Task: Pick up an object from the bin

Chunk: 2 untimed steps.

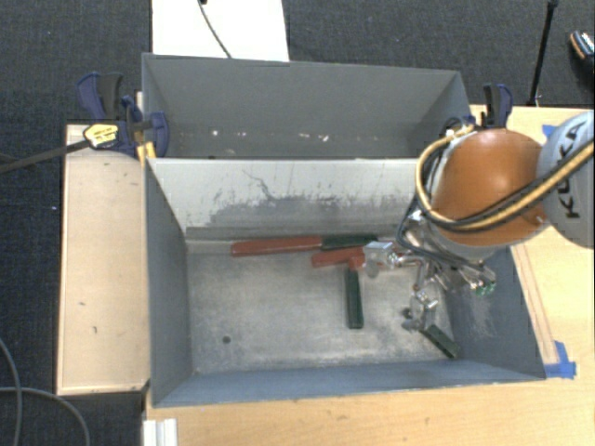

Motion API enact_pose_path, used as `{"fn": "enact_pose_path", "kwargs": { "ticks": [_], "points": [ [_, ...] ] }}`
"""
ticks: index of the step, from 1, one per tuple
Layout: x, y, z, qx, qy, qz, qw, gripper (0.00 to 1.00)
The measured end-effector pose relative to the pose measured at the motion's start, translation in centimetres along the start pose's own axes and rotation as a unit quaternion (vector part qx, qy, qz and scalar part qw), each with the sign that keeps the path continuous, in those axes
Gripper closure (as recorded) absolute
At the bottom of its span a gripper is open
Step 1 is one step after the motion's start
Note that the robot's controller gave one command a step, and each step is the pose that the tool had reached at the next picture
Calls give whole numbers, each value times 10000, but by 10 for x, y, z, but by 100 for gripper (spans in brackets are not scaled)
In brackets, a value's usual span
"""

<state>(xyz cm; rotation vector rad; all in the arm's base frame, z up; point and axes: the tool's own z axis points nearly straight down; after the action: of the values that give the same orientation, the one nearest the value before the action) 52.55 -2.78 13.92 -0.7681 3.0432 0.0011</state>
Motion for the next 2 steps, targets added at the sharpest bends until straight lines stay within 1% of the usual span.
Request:
{"fn": "enact_pose_path", "kwargs": {
  "ticks": [1, 2],
  "points": [
    [-48, 3, 71, -10, 0, -1722, 9851, 0],
    [-49, 2, 69, -2, -4, -1683, 9857, 100]
  ]
}}
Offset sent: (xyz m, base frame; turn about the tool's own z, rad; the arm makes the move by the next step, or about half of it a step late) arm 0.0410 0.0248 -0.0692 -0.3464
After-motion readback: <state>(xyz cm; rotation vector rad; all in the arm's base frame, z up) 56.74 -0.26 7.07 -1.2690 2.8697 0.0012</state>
